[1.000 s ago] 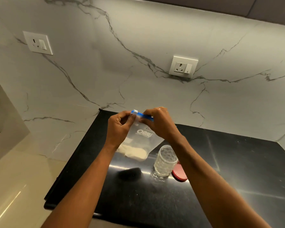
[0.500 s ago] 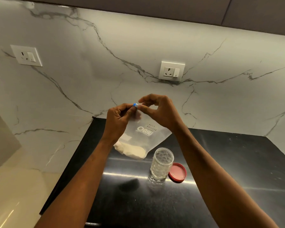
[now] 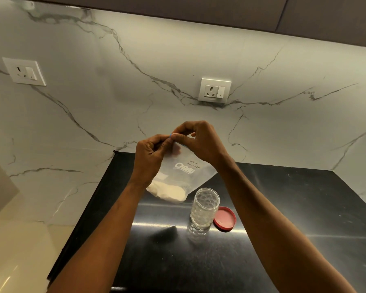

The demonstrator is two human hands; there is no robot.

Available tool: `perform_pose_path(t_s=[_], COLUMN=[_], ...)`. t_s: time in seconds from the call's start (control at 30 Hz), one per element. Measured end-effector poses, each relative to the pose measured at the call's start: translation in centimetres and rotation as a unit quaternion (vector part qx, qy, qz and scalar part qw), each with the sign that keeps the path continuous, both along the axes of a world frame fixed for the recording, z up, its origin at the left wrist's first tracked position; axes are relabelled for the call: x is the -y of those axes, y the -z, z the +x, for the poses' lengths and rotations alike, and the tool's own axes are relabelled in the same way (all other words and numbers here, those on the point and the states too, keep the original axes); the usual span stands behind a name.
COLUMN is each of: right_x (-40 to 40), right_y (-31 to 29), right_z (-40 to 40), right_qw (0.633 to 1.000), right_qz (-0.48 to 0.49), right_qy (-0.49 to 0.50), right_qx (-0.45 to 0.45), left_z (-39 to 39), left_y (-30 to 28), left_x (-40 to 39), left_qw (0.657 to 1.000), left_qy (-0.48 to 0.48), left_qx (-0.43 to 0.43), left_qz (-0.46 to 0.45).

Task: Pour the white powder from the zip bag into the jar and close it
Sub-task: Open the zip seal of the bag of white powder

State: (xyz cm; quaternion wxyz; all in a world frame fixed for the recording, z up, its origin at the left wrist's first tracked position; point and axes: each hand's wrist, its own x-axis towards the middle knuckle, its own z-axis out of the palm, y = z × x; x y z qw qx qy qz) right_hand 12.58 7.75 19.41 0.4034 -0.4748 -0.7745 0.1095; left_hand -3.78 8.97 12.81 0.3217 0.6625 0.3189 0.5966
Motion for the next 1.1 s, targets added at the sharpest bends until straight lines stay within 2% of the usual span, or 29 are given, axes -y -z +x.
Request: perform_pose_path(t_s=[0.23,0.57,1.1], right_x=[0.0,0.5,0.7], right_y=[0.2,2.8,5.0], right_z=[0.3,3.5,7.8], right_qw=[1.0,0.998,0.995], right_qz=[0.003,-0.041,-0.057], right_qy=[0.009,0.038,0.074], right_qx=[0.014,0.022,0.021], left_z=[0.3,-1.5,-2.4], left_y=[-0.3,-0.4,1.0], left_x=[0.2,-0.3,-2.0], left_qw=[1.0,0.995,0.985], left_qy=[-0.008,-0.028,-0.011], left_qx=[0.025,0.091,0.16], left_qz=[-0.008,-0.036,-0.067])
